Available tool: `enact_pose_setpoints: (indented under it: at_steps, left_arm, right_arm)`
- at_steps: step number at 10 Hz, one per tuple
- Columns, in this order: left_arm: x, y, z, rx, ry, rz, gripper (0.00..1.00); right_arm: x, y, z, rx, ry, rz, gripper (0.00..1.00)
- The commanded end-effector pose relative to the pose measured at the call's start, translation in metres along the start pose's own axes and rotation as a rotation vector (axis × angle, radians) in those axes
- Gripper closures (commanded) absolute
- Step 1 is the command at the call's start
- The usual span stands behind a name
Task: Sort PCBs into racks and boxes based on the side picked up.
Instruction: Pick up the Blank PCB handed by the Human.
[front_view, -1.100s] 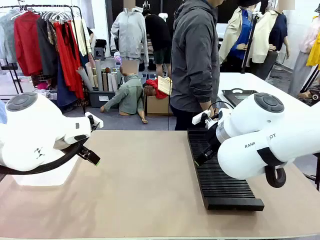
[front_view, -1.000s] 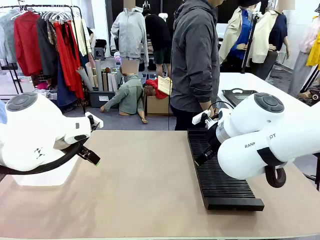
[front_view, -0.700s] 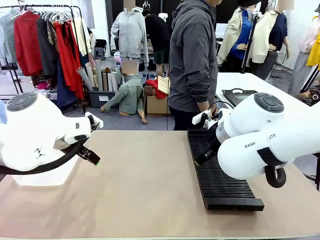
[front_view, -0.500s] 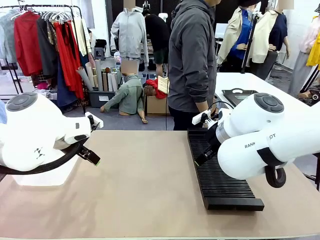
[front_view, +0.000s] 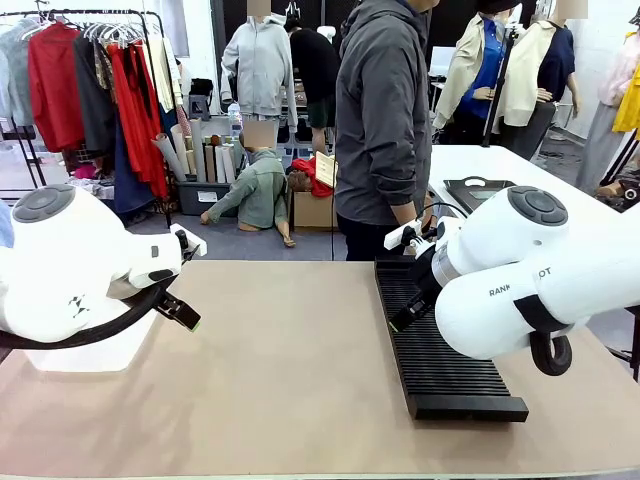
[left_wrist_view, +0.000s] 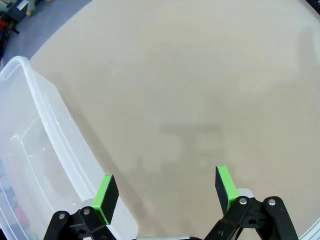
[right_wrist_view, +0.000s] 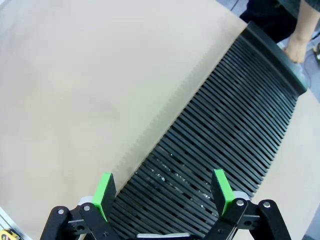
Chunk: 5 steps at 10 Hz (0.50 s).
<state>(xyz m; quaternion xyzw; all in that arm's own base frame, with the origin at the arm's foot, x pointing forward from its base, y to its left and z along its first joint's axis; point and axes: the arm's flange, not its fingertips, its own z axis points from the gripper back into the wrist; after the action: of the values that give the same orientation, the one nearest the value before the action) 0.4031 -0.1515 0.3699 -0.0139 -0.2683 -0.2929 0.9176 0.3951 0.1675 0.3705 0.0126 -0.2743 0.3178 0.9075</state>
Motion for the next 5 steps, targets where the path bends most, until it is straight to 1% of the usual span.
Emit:
enact_pose_setpoints:
  at_steps: [1,3,5]
  left_arm:
    - [0.0,0.0,0.0,0.0,0.0,0.0,0.0]
    - [0.0,0.0,0.0,0.0,0.0,0.0,0.0]
    - [0.008,0.006,0.005,-0.002,0.043,0.011,0.0]
  right_arm:
    - [0.0,0.0,0.001,0.0,-0.002,0.0,0.0]
    - [0.0,0.0,0.0,0.0,0.0,0.0,0.0]
    - [0.009,-0.003,0.012,0.015,-0.006,-0.021,0.0]
